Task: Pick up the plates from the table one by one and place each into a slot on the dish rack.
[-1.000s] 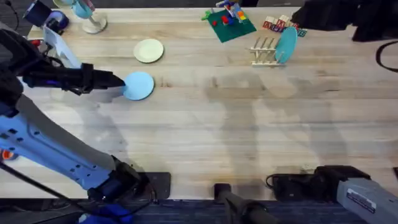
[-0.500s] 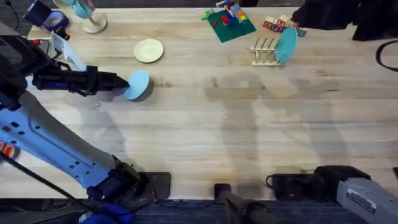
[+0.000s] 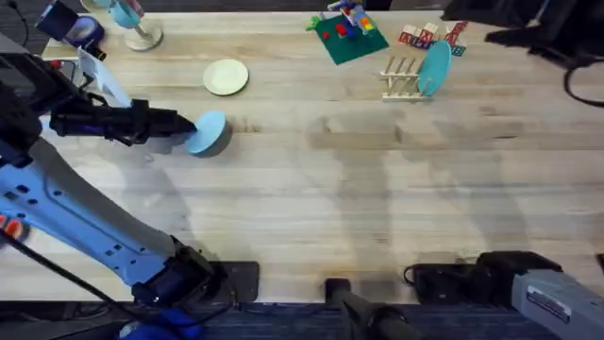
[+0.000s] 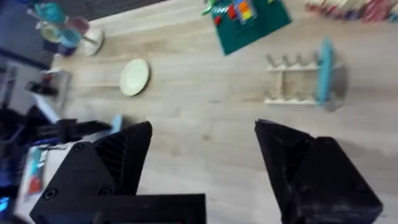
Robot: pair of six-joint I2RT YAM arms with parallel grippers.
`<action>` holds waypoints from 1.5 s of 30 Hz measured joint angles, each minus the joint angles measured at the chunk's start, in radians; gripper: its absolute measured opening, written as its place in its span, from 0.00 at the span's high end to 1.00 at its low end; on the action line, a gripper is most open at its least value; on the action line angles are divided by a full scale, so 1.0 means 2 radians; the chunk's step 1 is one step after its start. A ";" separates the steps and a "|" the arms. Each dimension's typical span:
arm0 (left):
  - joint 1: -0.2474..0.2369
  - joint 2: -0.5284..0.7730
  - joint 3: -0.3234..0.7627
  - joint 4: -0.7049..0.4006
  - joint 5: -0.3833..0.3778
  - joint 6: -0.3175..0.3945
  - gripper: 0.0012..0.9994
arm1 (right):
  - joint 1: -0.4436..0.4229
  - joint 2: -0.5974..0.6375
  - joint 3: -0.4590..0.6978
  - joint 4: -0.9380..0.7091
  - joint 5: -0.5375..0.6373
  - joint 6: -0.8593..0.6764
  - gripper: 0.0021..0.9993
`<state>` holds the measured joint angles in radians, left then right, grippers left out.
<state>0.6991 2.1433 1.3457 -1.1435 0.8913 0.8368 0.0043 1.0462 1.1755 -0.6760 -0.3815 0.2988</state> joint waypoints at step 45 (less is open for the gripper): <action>0.000 0.000 0.000 0.002 0.000 -0.002 0.96 | 0.354 0.373 0.001 0.338 -0.023 0.374 0.00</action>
<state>0.6987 2.1433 1.3457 -1.1404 0.8913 0.8335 0.7132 1.7925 1.1774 0.0008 -0.4272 1.0473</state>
